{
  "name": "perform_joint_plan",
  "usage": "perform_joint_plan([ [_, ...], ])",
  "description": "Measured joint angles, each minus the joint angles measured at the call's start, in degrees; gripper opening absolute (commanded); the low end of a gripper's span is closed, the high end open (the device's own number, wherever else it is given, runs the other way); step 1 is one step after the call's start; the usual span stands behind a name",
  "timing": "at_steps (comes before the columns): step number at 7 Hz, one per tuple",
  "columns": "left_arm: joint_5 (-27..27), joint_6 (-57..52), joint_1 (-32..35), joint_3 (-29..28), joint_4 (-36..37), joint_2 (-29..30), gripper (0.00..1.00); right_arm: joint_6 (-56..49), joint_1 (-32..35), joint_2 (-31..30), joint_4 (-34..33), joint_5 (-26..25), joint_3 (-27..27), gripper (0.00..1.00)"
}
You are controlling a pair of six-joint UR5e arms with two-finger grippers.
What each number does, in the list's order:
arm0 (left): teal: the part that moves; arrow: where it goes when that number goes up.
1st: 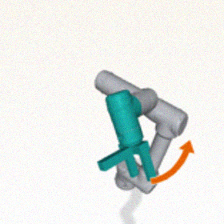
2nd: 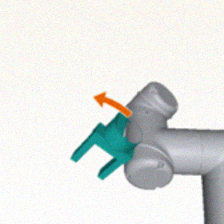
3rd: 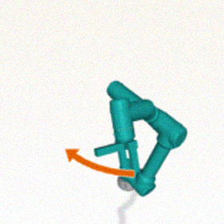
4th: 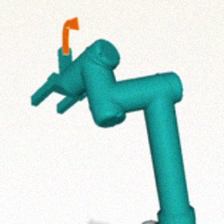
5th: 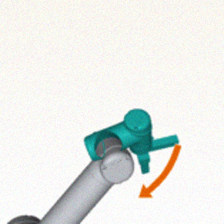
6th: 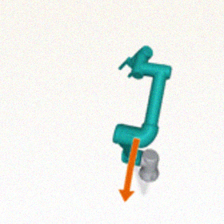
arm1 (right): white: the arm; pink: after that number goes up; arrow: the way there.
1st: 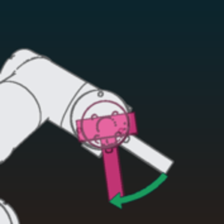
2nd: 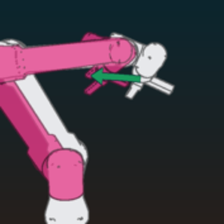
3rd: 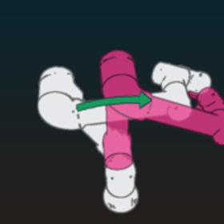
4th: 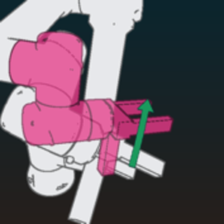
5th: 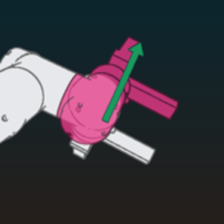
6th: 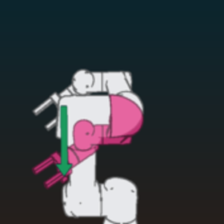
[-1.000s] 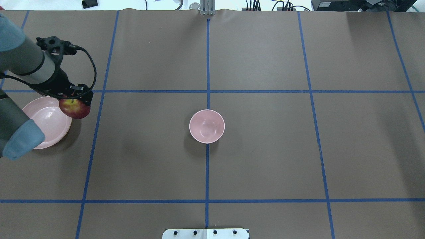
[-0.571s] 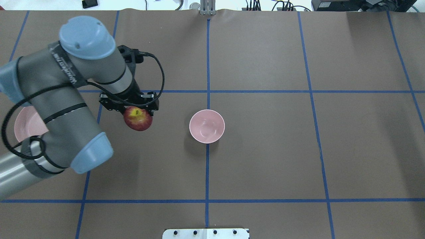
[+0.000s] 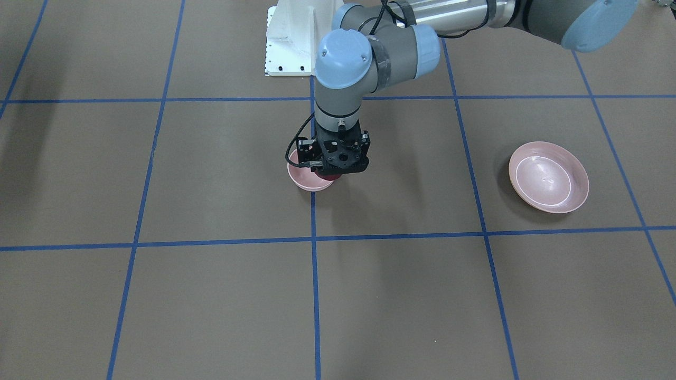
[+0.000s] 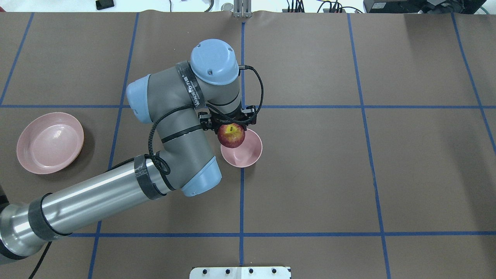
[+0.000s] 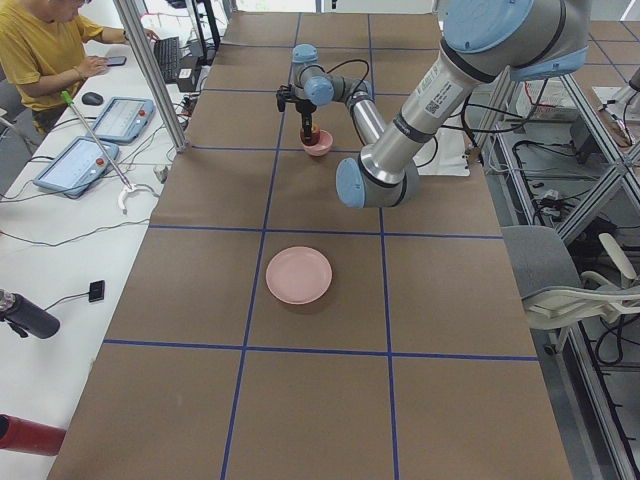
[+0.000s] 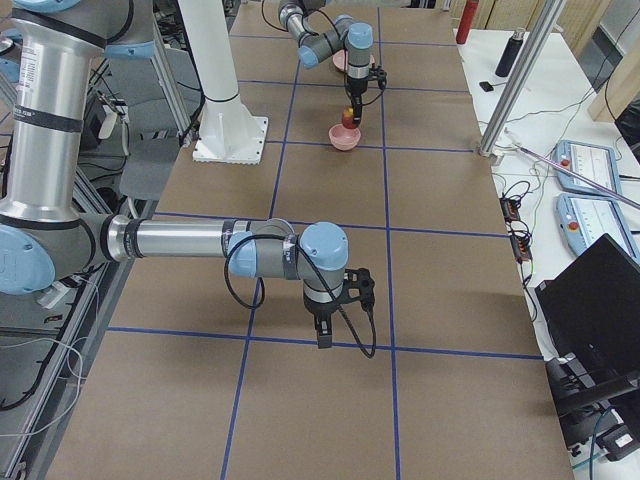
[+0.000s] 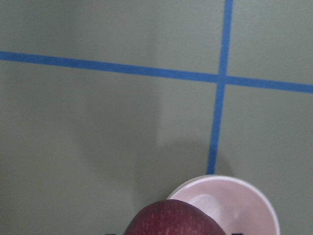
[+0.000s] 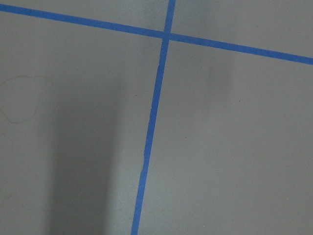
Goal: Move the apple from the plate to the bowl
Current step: 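Lift the apple with the left gripper and carry it over the pink bowl, then lower the apple into the bowl and open the left gripper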
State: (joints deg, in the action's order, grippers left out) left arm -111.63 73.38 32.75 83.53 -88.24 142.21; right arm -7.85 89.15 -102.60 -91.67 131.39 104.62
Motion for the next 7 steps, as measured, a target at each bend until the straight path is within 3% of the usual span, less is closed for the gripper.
perform_joint_plan([
  [3, 0.8, 0.6, -2.3, -1.9, -1.0, 1.0, 0.14, 0.0, 0.0, 0.0, 0.0, 0.0, 0.0, 1.0],
  [4, 0.8, 0.6, -2.8, -2.1, -1.1, 1.0, 0.23, 0.0, 0.0, 0.0, 0.0, 0.0, 0.0, 1.0],
  [6, 0.8, 0.5, -3.2, -2.4, -1.5, 0.9, 0.62, 0.0, 0.0, 0.0, 0.0, 0.0, 0.0, 1.0],
  [7, 0.8, 0.5, -3.2, -2.9, -2.1, 0.8, 0.72, 0.0, 0.0, 0.0, 0.0, 0.0, 0.0, 1.0],
])
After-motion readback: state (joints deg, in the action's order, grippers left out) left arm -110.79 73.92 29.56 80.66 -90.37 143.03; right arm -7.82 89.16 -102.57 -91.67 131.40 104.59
